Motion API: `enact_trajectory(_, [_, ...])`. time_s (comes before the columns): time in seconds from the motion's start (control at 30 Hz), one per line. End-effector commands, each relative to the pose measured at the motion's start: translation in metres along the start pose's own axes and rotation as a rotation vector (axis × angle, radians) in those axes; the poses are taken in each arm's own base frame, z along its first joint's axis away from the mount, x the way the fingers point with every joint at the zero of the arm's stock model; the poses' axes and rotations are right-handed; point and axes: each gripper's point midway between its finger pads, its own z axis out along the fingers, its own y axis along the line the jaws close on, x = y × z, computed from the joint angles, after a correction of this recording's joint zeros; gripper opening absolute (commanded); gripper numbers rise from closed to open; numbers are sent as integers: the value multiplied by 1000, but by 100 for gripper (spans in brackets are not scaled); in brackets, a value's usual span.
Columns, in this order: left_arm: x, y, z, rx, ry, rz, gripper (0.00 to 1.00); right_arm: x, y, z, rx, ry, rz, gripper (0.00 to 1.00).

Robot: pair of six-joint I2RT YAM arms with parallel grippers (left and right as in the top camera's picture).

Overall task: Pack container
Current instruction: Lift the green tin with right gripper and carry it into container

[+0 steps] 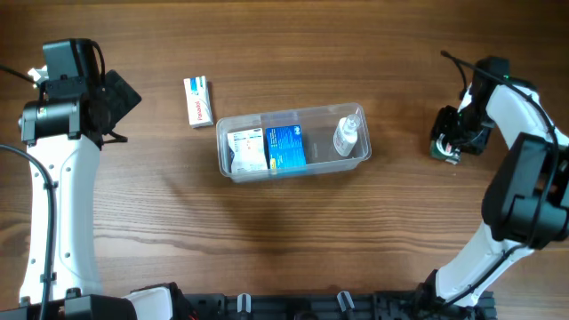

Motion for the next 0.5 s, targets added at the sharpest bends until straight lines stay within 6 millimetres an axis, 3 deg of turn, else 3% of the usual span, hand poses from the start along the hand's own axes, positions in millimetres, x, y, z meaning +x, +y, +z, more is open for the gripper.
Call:
enact_trajectory(0.0, [-5, 2, -3, -2, -18, -4, 100, -21, 12, -62, -64, -147, -5, 66])
enact_trajectory(0.2, [-5, 2, -3, -2, -18, -4, 100, -1, 46, -133, -152, -259, -84, 65])
enact_trajectory(0.27, [-5, 2, -3, -2, -18, -4, 100, 15, 63, -155, -177, -288, -120, 66])
enact_trajectory(0.47, [-5, 2, -3, -2, -18, -4, 100, 70, 139, -201, -281, -347, -287, 65])
